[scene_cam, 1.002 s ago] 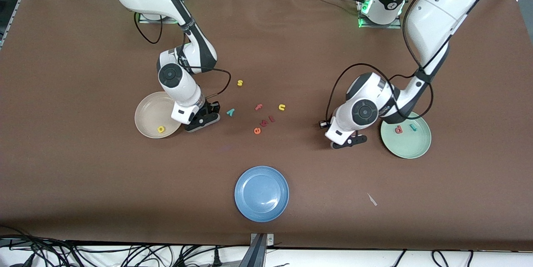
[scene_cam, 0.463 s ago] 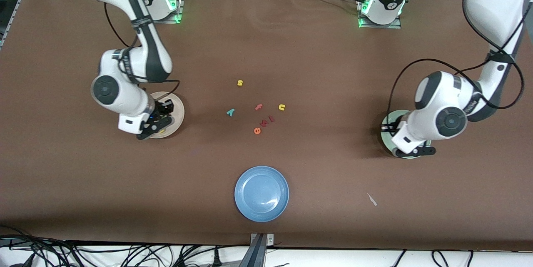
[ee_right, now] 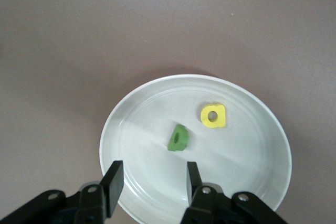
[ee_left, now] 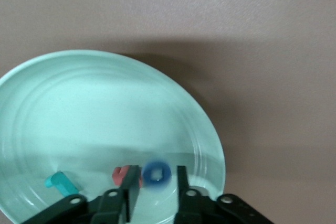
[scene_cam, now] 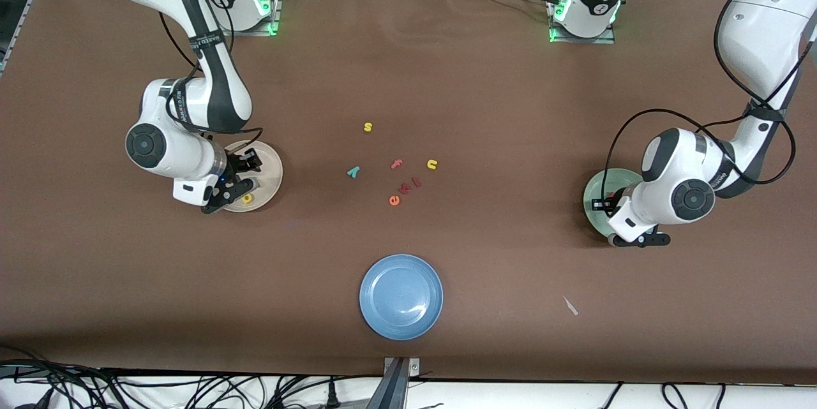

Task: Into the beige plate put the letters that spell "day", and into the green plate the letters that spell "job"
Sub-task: 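Drop blue o on green plate while the right gripper drops green d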

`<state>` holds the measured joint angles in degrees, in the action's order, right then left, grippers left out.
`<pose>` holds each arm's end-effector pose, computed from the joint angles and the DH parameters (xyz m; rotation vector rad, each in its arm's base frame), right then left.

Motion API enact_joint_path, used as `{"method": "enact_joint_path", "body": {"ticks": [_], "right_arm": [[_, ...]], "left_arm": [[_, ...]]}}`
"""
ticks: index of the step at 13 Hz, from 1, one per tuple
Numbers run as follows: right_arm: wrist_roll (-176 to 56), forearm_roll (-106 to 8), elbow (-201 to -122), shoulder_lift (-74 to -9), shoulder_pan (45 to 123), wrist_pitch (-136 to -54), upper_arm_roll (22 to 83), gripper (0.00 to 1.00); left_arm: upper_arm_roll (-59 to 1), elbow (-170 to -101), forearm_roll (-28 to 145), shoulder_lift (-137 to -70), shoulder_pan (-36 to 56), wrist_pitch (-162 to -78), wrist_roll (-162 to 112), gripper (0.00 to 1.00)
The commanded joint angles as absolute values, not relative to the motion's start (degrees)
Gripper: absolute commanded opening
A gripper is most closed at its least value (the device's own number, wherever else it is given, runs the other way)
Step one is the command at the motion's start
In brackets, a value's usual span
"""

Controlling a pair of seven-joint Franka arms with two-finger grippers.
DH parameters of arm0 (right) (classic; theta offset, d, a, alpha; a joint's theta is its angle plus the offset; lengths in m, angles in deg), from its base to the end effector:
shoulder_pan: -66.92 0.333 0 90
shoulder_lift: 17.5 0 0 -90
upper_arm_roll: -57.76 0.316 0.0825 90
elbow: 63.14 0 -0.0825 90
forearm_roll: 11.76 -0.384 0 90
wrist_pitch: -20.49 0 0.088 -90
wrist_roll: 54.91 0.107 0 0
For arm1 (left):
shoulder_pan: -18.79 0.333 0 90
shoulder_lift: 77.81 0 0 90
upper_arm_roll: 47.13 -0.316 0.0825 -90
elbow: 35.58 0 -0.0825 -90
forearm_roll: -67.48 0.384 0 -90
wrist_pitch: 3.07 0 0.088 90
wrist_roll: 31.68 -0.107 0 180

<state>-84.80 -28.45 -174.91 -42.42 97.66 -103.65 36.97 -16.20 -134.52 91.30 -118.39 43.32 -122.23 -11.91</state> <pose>0.5850 0.1210 0.2538 -2.9252 -0.7877 0.2481 0.6405 -0.0245 0.2009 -3.0866 -0.0783 0.3495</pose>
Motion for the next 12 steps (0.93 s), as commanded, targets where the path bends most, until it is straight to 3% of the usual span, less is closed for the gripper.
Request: {"method": "enact_joint_path", "body": {"ticks": [1, 5, 9, 12], "right_arm": [[-83.8, -31.6, -174.8, -41.9, 98.0, -103.2, 37.7, 0.57], [-72.3, -32.6, -174.1, -42.3, 101.3, -106.0, 41.0, 0.58], [-54.6, -32.5, -174.1, -44.4, 110.2, -113.7, 41.2, 0.58], [-44.2, -32.4, -174.1, -46.2, 114.1, -117.3, 41.2, 0.58]], "left_arm": [[-15.4, -132.9, 91.9, -115.5, 43.4, -120.3, -12.3, 1.00], [-10.9, -126.1, 91.9, -110.2, 43.4, -110.9, -12.3, 1.00], [-5.7, -110.3, 91.0, -110.1, 43.3, -89.2, -16.5, 1.00], [-5.7, -105.5, 89.8, -110.2, 42.7, -85.5, -18.1, 1.00]]}}
